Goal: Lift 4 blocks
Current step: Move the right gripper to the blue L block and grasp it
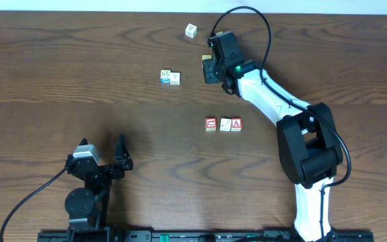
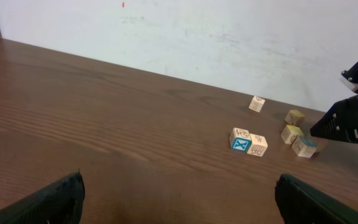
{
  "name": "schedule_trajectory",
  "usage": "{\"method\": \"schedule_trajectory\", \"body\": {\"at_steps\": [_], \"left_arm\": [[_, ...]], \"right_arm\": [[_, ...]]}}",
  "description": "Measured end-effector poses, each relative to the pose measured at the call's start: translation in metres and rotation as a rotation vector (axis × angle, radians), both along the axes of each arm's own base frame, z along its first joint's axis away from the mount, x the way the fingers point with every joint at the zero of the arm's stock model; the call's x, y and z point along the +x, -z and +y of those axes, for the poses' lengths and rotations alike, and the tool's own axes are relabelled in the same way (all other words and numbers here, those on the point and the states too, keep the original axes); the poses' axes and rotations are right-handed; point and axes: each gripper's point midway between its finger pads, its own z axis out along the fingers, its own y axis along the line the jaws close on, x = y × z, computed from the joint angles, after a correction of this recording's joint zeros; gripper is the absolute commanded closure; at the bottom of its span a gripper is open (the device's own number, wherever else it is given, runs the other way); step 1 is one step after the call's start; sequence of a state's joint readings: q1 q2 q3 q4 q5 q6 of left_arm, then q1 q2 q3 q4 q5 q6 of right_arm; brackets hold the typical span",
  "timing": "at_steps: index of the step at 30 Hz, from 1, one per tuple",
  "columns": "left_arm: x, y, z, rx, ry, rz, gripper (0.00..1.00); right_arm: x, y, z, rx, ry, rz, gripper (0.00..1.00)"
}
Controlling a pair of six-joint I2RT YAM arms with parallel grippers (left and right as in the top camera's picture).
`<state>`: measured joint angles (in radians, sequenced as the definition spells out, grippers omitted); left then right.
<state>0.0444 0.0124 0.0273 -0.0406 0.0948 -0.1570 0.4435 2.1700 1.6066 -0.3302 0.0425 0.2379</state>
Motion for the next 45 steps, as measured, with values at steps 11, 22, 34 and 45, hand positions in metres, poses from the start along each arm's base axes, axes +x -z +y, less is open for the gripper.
{"method": "schedule_trajectory", "body": {"at_steps": [11,22,34,45], "left_arm": [[0.000,0.000,0.000,0.000,0.000,0.000,0.02],[0.000,0.000,0.000,0.000,0.000,0.000,0.02],[0.000,0.000,0.000,0.000,0.000,0.000,0.02],[0.000,0.000,0.000,0.000,0.000,0.000,0.02]], "right_arm": [[0.008,0.011,-0.001,0.001,0.033,-0.014,0.49],[0.019,0.007,0.004,0.028,0.043,-0.062,0.51],[0.023,0.019,0.007,0.056,0.066,-0.051,0.53],[0.020,0.037,0.006,0.045,0.073,-0.020,0.61]]}}
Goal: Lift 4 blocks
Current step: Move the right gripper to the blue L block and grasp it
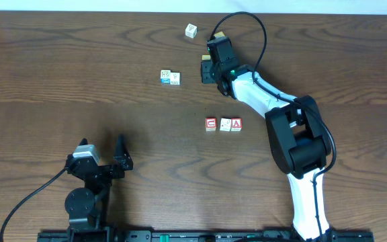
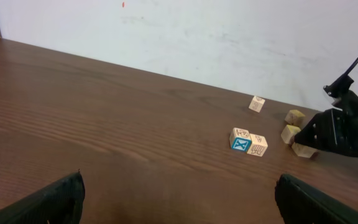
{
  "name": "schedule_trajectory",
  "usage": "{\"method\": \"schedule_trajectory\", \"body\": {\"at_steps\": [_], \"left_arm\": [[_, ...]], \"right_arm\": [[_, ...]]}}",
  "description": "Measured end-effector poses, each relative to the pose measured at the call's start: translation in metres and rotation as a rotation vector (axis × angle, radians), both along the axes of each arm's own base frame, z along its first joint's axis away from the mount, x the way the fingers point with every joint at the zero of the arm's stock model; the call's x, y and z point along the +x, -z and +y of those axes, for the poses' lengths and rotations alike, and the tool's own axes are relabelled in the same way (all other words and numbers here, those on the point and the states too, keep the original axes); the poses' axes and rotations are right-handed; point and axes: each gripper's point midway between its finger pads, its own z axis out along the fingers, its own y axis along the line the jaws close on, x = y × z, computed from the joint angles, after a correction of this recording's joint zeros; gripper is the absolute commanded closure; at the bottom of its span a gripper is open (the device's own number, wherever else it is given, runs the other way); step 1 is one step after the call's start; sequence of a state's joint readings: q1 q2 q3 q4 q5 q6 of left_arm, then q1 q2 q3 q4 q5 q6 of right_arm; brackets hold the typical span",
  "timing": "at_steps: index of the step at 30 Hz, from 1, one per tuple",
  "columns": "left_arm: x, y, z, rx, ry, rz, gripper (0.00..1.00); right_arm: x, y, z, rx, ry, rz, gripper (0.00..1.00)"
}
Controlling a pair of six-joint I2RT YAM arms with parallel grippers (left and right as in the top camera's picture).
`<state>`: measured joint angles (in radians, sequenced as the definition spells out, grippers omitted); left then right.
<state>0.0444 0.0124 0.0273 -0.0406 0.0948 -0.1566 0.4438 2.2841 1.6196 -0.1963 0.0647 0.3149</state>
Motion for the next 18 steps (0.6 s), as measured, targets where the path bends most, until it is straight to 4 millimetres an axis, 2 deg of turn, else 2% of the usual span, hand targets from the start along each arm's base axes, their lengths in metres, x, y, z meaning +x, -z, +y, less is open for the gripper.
{"method": "schedule_trajectory", "body": {"at_steps": [12,18], "left_arm": [[0.0000,-0.0001,0.0000,0.000,0.000,0.000,0.02],[0.0000,-0.0001,0.0000,0.000,0.000,0.000,0.02]], "right_arm": [[0.0007,-0.0002,-0.0018,-0.003,0.013,-0.001,0.79],[-0.0012,0.0008,-0.0021,-0.011,0.016,0.008,0.82]]}}
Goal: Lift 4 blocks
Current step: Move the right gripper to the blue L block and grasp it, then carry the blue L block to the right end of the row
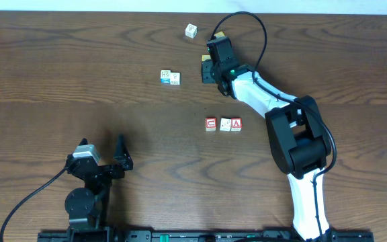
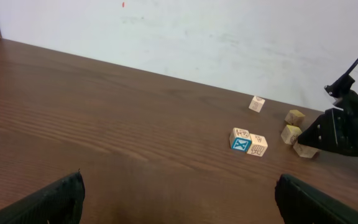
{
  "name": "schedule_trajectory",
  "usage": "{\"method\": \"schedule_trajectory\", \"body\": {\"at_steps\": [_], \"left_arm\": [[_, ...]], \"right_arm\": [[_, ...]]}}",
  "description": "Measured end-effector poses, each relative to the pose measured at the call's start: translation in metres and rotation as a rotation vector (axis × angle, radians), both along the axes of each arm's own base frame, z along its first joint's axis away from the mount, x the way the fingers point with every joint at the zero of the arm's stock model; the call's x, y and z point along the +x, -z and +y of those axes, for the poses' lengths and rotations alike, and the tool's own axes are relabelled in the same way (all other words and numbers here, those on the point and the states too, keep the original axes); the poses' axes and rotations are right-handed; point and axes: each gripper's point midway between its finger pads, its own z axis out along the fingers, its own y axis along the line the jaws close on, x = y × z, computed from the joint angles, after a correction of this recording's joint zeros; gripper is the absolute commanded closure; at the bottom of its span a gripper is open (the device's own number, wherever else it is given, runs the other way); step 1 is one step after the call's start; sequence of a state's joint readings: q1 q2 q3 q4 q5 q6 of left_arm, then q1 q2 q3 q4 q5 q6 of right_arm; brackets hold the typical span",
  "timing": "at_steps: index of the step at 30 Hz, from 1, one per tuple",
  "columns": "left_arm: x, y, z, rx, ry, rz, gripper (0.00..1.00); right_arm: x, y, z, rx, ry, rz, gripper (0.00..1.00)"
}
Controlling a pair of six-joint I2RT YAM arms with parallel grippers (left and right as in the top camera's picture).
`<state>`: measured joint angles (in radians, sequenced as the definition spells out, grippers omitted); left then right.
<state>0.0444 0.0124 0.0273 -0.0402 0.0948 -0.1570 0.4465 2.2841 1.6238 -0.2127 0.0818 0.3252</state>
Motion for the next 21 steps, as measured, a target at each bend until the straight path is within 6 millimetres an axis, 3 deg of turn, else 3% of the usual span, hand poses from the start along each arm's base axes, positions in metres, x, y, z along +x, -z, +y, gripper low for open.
{"method": "schedule_trajectory", "body": {"at_steps": [5,8,11,14,18,21], "left_arm": [[0.000,0.000,0.000,0.000,0.000,0.000,0.02],[0.000,0.000,0.000,0.000,0.000,0.000,0.02],[0.000,0.000,0.000,0.000,0.000,0.000,0.02],[0.000,0.000,0.000,0.000,0.000,0.000,0.02],[0.000,0.000,0.000,0.000,0.000,0.000,0.02],[0.000,0.000,0.000,0.000,0.000,0.000,0.02]], "right_arm": [[-0.006,-0.001,0.002,-0.010,-0.007,0.017,0.87],[-0.017,-0.004,0.002,-0.027,-0.015,0.055,0.99],[-0.030,-0.021,-0.002,-0.042,-0.020,0.085,0.99],[-0.039,-0.057,-0.010,-0.052,-0.009,0.069,0.99],[-0.056,-0.131,-0.035,-0.103,0.028,-0.010,0.99],[-0.081,-0.181,-0.059,-0.144,0.053,-0.045,0.99]]}}
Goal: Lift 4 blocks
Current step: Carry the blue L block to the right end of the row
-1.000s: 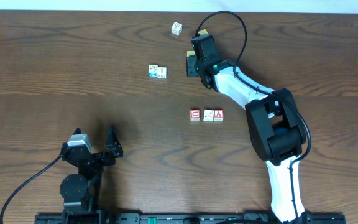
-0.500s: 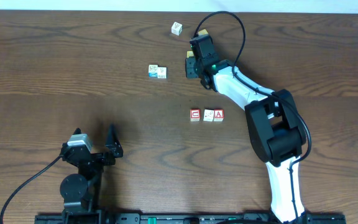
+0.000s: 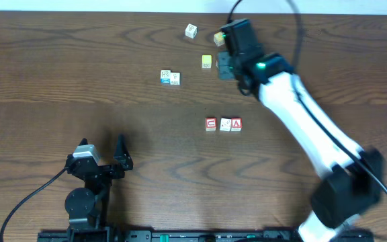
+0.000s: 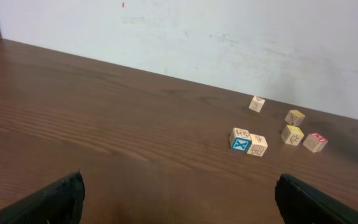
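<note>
Wooden blocks lie at the far side of the table: a white one (image 3: 191, 30), two yellow ones (image 3: 218, 39) (image 3: 207, 62), and a joined pair with a blue X face (image 3: 170, 77). A pink-topped block (image 4: 316, 142) rests on the table in the left wrist view; overhead the right arm hides it. Three red-lettered blocks (image 3: 225, 124) form a row mid-table. My right gripper (image 3: 224, 66) hangs high beside the yellow blocks, and how its jaws stand does not show. My left gripper (image 4: 179, 190) sits open and empty at the near left.
The white wall (image 4: 229, 43) closes off the far table edge just behind the blocks. The right arm's white links (image 3: 301, 107) slant across the right half of the table. The left arm's base (image 3: 82, 198) stands at the near edge.
The right gripper was low at the block beside the yellow ones; now it is raised and out of the left wrist view. That block lies a little to the right, pink face up.
The right gripper first stood just right of a cluster of three blocks. At the two later moments it was down against the nearest one. Now the arm is up and that block rests on the table, shifted and showing another face. The left arm never moved.
</note>
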{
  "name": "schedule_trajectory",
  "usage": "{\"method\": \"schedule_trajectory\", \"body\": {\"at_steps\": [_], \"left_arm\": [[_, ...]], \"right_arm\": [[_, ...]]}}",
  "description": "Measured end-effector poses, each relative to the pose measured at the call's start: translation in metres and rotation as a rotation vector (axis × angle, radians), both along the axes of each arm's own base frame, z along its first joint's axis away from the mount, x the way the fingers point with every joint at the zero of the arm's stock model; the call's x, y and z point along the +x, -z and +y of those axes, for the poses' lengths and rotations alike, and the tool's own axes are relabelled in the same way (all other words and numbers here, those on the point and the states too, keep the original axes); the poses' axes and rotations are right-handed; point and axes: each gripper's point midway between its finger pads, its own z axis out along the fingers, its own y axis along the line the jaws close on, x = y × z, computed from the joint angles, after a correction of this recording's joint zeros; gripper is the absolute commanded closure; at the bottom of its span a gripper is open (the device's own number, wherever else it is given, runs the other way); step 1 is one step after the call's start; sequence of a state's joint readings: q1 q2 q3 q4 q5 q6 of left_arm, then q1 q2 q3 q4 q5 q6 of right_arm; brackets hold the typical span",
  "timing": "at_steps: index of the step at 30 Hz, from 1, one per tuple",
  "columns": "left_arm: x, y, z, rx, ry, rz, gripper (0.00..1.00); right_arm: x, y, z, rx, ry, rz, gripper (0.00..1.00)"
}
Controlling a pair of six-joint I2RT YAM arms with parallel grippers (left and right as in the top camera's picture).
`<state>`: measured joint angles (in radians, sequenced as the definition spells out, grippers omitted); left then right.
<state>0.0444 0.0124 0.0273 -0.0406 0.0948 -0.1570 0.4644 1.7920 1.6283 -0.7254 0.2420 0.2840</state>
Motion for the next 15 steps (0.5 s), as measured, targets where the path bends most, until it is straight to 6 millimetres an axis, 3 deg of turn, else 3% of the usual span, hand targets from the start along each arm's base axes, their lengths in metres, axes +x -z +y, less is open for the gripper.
{"method": "schedule_trajectory", "body": {"at_steps": [3,7,12,15], "left_arm": [[0.000,0.000,0.000,0.000,0.000,0.000,0.02],[0.000,0.000,0.000,0.000,0.000,0.000,0.02],[0.000,0.000,0.000,0.000,0.000,0.000,0.02],[0.000,0.000,0.000,0.000,0.000,0.000,0.02]], "right_arm": [[-0.030,-0.029,-0.028,-0.036,0.029,0.017,0.99],[-0.063,-0.049,-0.067,-0.082,0.096,0.014,0.99],[-0.113,-0.047,-0.097,-0.086,0.146,-0.018,0.99],[-0.143,-0.028,-0.112,-0.070,0.173,-0.028,0.99]]}}
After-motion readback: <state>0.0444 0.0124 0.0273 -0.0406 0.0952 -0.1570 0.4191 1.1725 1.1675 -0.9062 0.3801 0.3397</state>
